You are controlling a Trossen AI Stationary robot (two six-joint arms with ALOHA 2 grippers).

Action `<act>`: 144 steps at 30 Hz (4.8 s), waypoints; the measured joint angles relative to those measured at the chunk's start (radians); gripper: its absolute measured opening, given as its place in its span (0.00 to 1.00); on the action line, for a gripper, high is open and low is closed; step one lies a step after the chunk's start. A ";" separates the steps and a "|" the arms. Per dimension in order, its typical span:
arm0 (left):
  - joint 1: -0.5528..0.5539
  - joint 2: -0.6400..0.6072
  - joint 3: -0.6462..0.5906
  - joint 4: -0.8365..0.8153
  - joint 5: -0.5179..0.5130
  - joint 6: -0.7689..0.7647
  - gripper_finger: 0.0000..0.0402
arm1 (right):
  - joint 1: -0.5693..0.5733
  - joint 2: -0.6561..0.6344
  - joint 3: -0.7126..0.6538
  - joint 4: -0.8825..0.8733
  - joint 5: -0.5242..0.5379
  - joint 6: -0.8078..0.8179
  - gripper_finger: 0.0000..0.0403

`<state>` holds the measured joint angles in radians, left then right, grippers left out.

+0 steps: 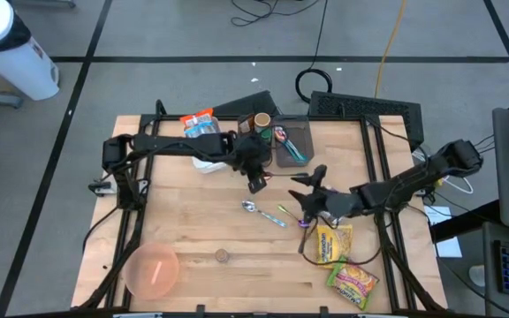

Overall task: Pick & Place Food Item
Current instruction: Put the left purple spoon into the right black bin

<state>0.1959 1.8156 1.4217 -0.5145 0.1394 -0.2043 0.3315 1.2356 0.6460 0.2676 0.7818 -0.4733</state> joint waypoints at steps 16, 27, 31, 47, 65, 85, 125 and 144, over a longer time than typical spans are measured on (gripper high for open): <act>-0.021 0.000 0.143 -0.188 -0.147 0.043 0.01 | -0.149 0.122 0.167 -0.167 -0.102 -0.100 0.50; -0.037 0.001 0.143 -0.194 -0.177 0.052 0.01 | -0.205 0.155 0.166 -0.118 -0.041 -0.120 0.50; -0.036 0.001 0.143 -0.191 -0.175 0.052 0.01 | -0.208 0.155 0.166 -0.114 -0.042 -0.134 0.49; -0.035 0.001 0.143 -0.201 -0.193 0.051 0.01 | -0.208 0.155 0.166 -0.121 -0.019 -0.126 0.26; -0.035 0.000 0.144 -0.197 -0.197 0.055 0.01 | -0.207 0.157 0.164 -0.138 -0.037 -0.137 0.04; -0.035 0.000 0.144 -0.165 -0.185 0.101 0.23 | -0.206 0.155 0.165 -0.133 -0.016 -0.116 0.03; -0.139 -0.294 -0.264 0.376 -0.196 0.249 0.38 | -0.586 -0.203 0.166 -0.227 -0.270 0.387 0.00; -0.269 -0.284 -0.660 1.153 -0.211 0.140 0.38 | -0.900 0.076 0.166 -0.175 -0.604 0.619 0.00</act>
<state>-0.0728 1.5318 0.7620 0.6388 -0.0716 -0.0641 -0.5689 1.3119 0.8120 0.0924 0.1776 0.1453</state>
